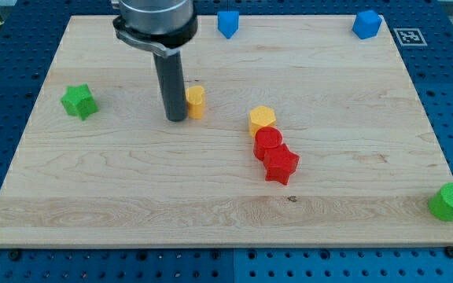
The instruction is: Move the yellow heart towards the top left side of the yellow hexagon
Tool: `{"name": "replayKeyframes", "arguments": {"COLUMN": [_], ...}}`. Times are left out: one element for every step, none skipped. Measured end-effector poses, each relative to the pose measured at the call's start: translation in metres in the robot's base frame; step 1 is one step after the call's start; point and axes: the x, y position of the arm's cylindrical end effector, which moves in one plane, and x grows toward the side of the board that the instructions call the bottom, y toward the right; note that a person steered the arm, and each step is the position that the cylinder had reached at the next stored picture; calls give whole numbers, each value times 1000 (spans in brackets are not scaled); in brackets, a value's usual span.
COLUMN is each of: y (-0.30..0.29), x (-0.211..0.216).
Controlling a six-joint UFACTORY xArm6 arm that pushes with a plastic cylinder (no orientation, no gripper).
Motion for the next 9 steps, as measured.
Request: {"name": "replayKeyframes", "arguments": {"y": [-15, 2, 29, 46, 73, 99, 100, 100, 101], "x": [-15, -15, -15, -15, -15, -15, -15, -22, -54]}}
